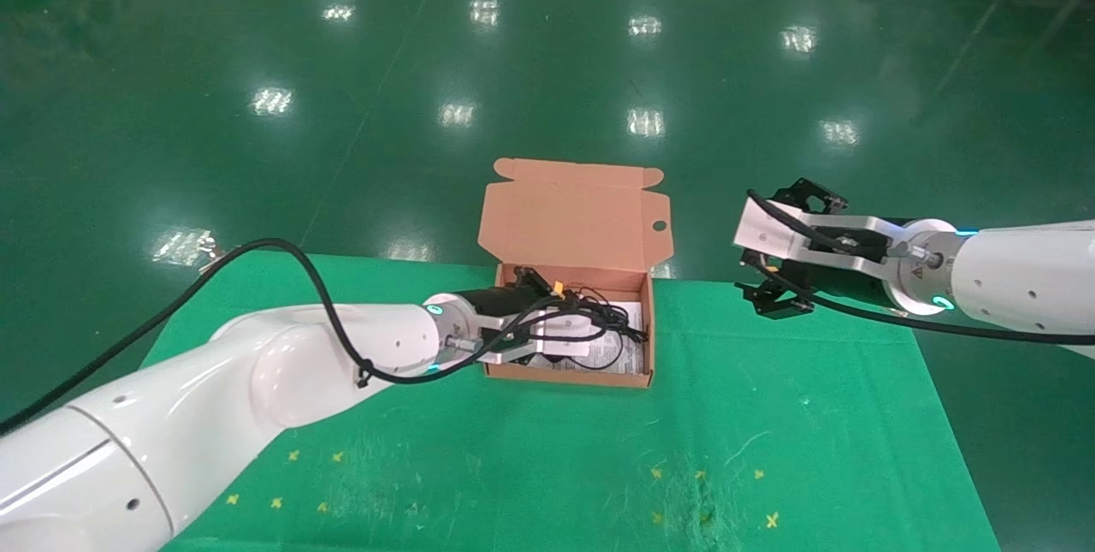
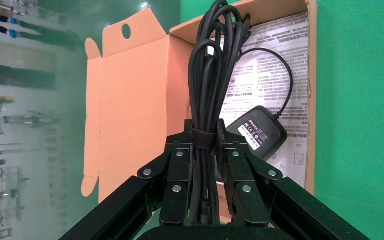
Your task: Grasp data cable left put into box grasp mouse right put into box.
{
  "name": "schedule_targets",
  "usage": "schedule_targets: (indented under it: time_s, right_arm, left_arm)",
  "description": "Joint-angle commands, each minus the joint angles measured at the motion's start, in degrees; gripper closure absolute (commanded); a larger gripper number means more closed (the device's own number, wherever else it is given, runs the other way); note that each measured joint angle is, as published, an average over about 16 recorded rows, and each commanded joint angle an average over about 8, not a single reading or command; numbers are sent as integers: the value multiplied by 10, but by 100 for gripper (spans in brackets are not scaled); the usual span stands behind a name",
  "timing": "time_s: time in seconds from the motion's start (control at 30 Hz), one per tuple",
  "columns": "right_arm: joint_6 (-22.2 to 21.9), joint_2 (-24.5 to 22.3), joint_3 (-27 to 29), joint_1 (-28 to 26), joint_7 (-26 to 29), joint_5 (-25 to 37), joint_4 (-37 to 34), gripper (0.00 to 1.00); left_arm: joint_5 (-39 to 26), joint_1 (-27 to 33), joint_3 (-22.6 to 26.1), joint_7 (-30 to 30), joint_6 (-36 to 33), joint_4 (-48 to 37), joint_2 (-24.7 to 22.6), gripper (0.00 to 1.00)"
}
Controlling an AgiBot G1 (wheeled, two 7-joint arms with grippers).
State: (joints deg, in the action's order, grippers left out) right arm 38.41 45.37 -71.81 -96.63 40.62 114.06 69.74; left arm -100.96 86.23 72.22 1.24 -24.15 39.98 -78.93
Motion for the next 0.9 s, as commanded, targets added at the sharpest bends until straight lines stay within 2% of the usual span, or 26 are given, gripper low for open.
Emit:
schedule_targets:
  time_s: [0.03, 0.53, 0.9]
  right_arm:
    - [0, -2, 0, 0, 1, 2, 4, 0]
    - [-1, 2, 1, -2, -1, -1, -3, 0]
    - [-1, -2, 23, -63, -9, 27, -3, 0]
  left_arm:
    - [2, 1, 6, 0, 3, -2, -1, 0]
    - [1, 2, -5, 2, 3, 18, 13, 0]
    - [-20, 57, -11, 17, 60, 5, 15, 0]
